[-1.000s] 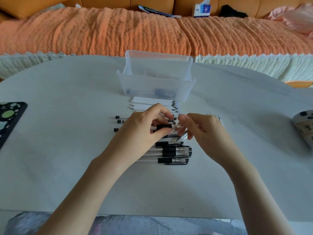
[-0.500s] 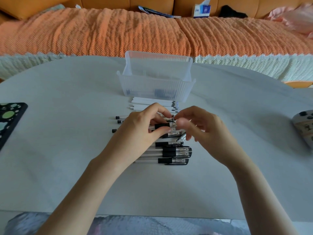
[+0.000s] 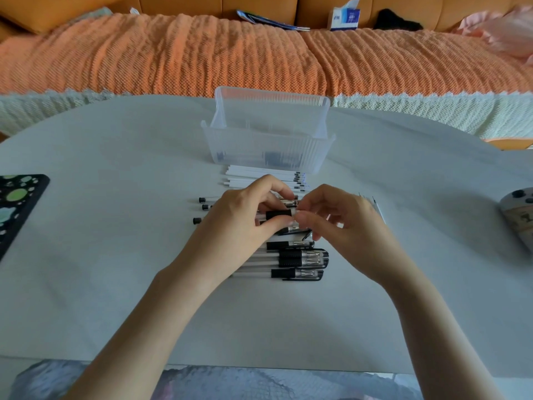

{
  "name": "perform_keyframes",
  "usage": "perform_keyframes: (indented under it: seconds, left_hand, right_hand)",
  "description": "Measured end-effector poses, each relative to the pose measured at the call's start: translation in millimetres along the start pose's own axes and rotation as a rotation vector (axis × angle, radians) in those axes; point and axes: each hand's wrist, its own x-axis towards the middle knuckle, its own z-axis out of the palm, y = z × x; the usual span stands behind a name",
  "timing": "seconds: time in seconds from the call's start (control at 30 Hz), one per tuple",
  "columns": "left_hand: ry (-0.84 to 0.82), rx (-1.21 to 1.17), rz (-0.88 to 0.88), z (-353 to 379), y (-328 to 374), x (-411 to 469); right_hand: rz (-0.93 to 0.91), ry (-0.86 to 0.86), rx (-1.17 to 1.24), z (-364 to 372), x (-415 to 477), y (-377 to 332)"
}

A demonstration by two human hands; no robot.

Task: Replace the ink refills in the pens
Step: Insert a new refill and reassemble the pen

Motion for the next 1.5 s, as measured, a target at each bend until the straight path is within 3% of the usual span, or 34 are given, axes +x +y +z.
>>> perform_keyframes:
  seconds: [0.77, 0.87, 1.13, 1.5]
  left_hand:
    - [0.057, 0.119, -0.002, 0.9, -3.5, 0.6]
    - [0.096, 0.167, -0.018, -5.9, -7.8, 1.3]
    - [0.095, 0.158, -0.048, -11.3, -9.1, 0.0]
    - [0.07, 0.144, -0.055, -11.0, -8.4, 0.3]
  right_hand:
    - [0.019, 0.08, 0.048, -2.2, 1.5, 6.6]
    - [0.001, 0.124, -0.028, -13.1, 1.5, 12.7]
    - [-0.101, -0.058, -0.459, -28.8, 0.3, 44.0]
    - [-0.113, -0.075, -0.456, -24.0, 1.7, 40.1]
